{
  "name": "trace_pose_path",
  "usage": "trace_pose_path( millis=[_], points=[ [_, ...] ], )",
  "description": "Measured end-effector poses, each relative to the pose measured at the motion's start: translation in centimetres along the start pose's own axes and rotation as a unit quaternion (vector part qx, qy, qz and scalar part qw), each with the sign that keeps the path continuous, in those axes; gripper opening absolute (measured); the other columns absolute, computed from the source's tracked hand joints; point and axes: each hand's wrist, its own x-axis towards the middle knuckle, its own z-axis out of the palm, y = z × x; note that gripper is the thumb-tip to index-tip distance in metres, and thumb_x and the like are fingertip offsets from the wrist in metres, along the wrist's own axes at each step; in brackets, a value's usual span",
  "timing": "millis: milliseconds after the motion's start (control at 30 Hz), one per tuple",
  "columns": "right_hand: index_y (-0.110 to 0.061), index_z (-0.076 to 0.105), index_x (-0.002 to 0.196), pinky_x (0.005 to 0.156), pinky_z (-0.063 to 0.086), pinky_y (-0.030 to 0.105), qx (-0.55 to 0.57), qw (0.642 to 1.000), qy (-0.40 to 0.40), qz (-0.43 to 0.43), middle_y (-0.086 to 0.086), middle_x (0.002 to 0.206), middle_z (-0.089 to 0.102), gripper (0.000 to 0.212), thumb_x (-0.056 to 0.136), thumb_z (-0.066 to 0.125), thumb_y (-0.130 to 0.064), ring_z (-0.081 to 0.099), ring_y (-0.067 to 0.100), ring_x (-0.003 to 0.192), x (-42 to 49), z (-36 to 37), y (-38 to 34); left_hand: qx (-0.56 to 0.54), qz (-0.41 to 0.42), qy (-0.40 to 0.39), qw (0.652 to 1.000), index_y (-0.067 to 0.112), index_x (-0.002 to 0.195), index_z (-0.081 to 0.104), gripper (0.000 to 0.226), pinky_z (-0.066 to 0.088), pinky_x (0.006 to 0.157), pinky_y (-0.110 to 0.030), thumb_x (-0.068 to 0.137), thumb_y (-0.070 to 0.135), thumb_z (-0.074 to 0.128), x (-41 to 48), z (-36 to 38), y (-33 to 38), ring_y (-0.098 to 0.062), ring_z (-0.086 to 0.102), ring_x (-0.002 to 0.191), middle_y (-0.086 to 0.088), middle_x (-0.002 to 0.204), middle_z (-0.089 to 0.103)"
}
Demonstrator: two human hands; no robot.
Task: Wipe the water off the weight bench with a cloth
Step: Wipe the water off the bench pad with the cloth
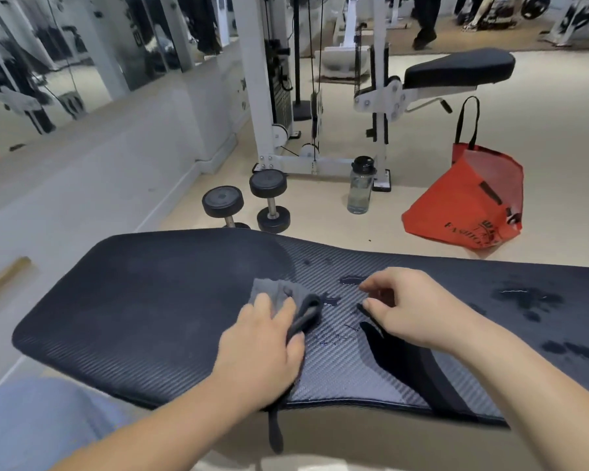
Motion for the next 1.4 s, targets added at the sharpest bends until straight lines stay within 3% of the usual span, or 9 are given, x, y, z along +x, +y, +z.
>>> trace_pose_path(
  millis=[100,267,433,633,800,967,1167,1300,1400],
  points=[
    [-0.023,0.067,0.131,0.1,0.049,0.031,0.01,0.999,0.031,0.008,-0.005,0.124,0.066,0.041,0.093,0.067,-0.037,0.062,0.015,0.111,0.9,-0.8,1.3,-0.018,0.108,-0.043,0.993,0.045,0.144,0.036,0.052,0.055,0.082,-0.042,0.094,0.058,0.038,1.2,-0.3,-1.8,-0.023,0.052,0.112,0.003,0.118,0.044],
    [-0.018,0.056,0.145,0.114,0.042,0.039,-0.01,1.0,0.012,0.021,-0.002,0.144,0.053,0.066,0.09,0.064,-0.054,0.049,0.022,0.136,2.7,-1.0,3.4,0.016,-0.115,-0.012,0.993,0.029,0.145,0.04,0.051,0.052,0.087,-0.045,0.1,0.053,0.037,5.8,0.1,-0.9,-0.033,0.052,0.116,-0.009,0.126,0.045],
    [-0.015,0.062,0.135,0.114,0.04,0.041,-0.018,0.998,-0.024,0.049,0.007,0.138,0.057,0.042,0.102,0.045,-0.034,0.049,0.029,0.135,5.7,-0.5,3.7,-0.017,0.146,-0.067,0.987,0.045,0.146,0.029,0.052,0.052,0.081,-0.04,0.097,0.061,0.031,2.3,-0.4,0.6,-0.021,0.049,0.11,0.005,0.117,0.04],
    [-0.022,0.063,0.132,0.114,0.039,0.048,-0.081,0.985,-0.133,0.071,0.0,0.14,0.05,0.054,0.083,0.04,-0.022,0.041,0.026,0.138,7.4,-1.5,3.8,0.009,-0.111,-0.003,0.994,0.032,0.145,0.04,0.05,0.055,0.083,-0.045,0.1,0.053,0.036,8.9,0.6,-0.9,-0.031,0.052,0.113,-0.005,0.121,0.044],
    [-0.033,0.052,0.147,0.116,0.037,0.044,-0.083,0.985,-0.132,0.069,-0.014,0.15,0.044,0.076,0.072,0.038,-0.027,0.034,0.016,0.142,8.1,-2.3,4.4,-0.005,0.127,-0.044,0.991,0.043,0.149,0.032,0.052,0.055,0.082,-0.044,0.098,0.057,0.035,8.2,0.1,-0.1,-0.023,0.052,0.111,0.003,0.118,0.044],
    [-0.028,0.056,0.141,0.115,0.038,0.045,-0.101,0.981,-0.155,0.049,-0.01,0.147,0.042,0.063,0.081,0.042,-0.021,0.033,0.02,0.139,8.1,-1.9,3.8,-0.008,-0.117,0.013,0.993,0.031,0.141,0.046,0.046,0.051,0.085,-0.047,0.1,0.05,0.038,15.5,0.6,-1.2,-0.036,0.053,0.115,-0.01,0.123,0.048],
    [-0.026,0.056,0.137,0.113,0.039,0.043,-0.093,0.981,-0.168,0.038,-0.013,0.147,0.041,0.06,0.081,0.04,-0.017,0.033,0.018,0.134,8.0,-2.0,3.9,-0.032,0.153,-0.049,0.986,0.046,0.147,0.039,0.05,0.053,0.084,-0.041,0.097,0.056,0.039,14.1,0.4,1.0,-0.023,0.056,0.11,0.002,0.116,0.047],
    [-0.027,0.054,0.142,0.115,0.037,0.041,-0.067,0.986,-0.151,0.027,-0.02,0.154,0.038,0.06,0.085,0.041,-0.015,0.031,0.015,0.136,7.5,-2.0,4.7,0.008,-0.042,-0.032,0.999,0.037,0.134,0.055,0.046,0.051,0.094,-0.049,0.097,0.056,0.035,20.3,-0.2,-2.1,-0.032,0.051,0.122,-0.004,0.122,0.047],
    [-0.028,0.056,0.142,0.115,0.038,0.039,-0.066,0.989,-0.132,0.01,-0.021,0.155,0.041,0.065,0.08,0.039,-0.021,0.033,0.014,0.136,7.5,-1.7,5.0,0.015,0.044,-0.044,0.998,0.033,0.135,0.056,0.046,0.052,0.093,-0.048,0.099,0.054,0.038,19.7,0.5,1.4,-0.03,0.049,0.12,-0.001,0.113,0.039]
  ],
)
